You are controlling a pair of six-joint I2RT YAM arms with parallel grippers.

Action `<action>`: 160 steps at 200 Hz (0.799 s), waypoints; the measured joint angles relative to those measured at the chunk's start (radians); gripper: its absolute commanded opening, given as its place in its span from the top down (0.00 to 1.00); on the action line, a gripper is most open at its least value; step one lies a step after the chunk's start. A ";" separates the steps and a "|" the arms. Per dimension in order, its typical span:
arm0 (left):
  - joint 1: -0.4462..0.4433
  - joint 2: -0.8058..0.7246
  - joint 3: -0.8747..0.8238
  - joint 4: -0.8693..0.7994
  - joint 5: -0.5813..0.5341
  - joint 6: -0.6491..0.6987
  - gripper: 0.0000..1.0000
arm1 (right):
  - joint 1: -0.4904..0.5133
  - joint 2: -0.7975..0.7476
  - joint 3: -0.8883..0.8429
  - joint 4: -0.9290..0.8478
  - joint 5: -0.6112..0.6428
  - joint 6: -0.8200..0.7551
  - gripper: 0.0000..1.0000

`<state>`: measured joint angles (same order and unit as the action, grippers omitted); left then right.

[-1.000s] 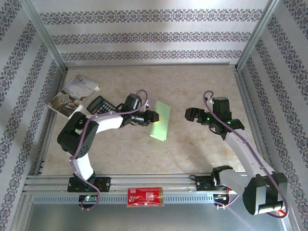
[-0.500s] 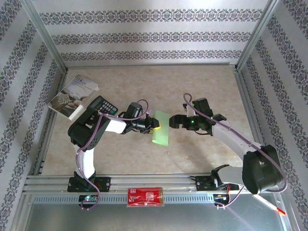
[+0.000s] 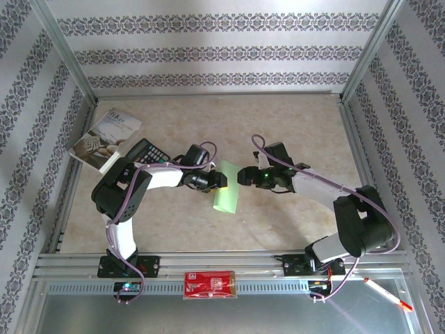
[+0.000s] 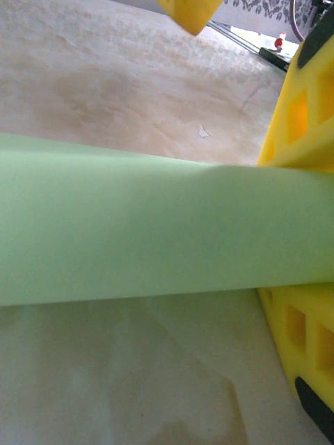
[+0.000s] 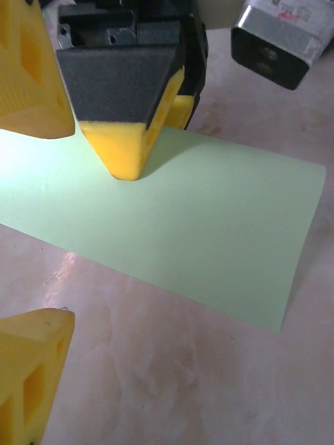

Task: Fold a paper plane with a square sheet of paper (pick it up from the middle)
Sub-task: First fold the square sheet of paper in half at the center of the table.

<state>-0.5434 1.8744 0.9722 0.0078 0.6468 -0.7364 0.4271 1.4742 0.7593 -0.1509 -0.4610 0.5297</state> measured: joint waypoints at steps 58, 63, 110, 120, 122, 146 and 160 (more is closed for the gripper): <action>-0.006 -0.005 0.001 -0.012 -0.013 0.037 0.58 | 0.044 0.138 0.027 0.094 0.004 0.056 0.62; -0.006 -0.005 0.001 -0.012 -0.013 0.038 0.58 | 0.047 0.150 0.032 0.099 0.006 0.059 0.63; -0.009 -0.013 0.001 -0.017 -0.019 0.051 0.52 | 0.054 0.212 0.046 0.128 0.015 0.071 0.69; -0.011 -0.015 0.001 -0.018 -0.021 0.054 0.50 | 0.054 0.226 0.049 0.136 0.015 0.071 0.69; -0.012 -0.015 0.001 -0.018 -0.022 0.056 0.49 | 0.054 0.228 0.049 0.137 0.015 0.071 0.70; -0.014 -0.020 0.011 -0.040 -0.025 0.074 0.43 | 0.054 0.255 0.054 0.148 0.015 0.072 0.72; -0.019 -0.022 0.020 -0.060 -0.036 0.085 0.40 | 0.056 0.264 0.059 0.151 0.014 0.075 0.72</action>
<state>-0.5625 1.8523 0.9920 -0.0521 0.6106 -0.6514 0.4828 1.7382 0.8181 0.0006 -0.4465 0.6048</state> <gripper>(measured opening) 0.581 0.285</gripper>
